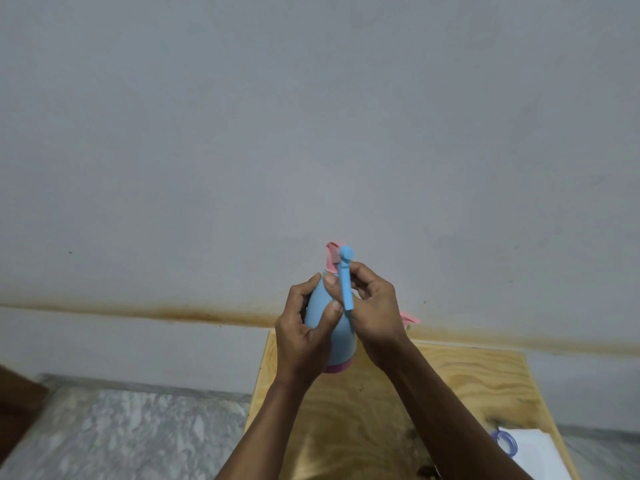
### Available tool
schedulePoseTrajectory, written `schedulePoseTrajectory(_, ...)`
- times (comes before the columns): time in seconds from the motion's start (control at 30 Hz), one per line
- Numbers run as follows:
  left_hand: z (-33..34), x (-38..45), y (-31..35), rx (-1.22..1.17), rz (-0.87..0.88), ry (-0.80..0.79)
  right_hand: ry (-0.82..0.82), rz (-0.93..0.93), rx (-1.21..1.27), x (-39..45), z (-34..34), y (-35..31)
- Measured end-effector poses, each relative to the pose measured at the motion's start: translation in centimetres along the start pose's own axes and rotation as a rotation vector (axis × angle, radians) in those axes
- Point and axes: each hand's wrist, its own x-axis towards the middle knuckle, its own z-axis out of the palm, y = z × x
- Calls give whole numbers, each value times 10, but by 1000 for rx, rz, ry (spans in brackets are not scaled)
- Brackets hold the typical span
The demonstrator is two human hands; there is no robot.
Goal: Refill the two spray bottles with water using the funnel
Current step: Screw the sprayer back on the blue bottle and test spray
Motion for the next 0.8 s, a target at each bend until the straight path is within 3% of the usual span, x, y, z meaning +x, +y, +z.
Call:
schedulePoseTrajectory(0.33,1,6,-1,55,4,25,-80,-6,88,2,-7,-8)
schedulePoseTrajectory(0.8,5,2,6,61,30,13,31,-17,41,-5,-2,-17)
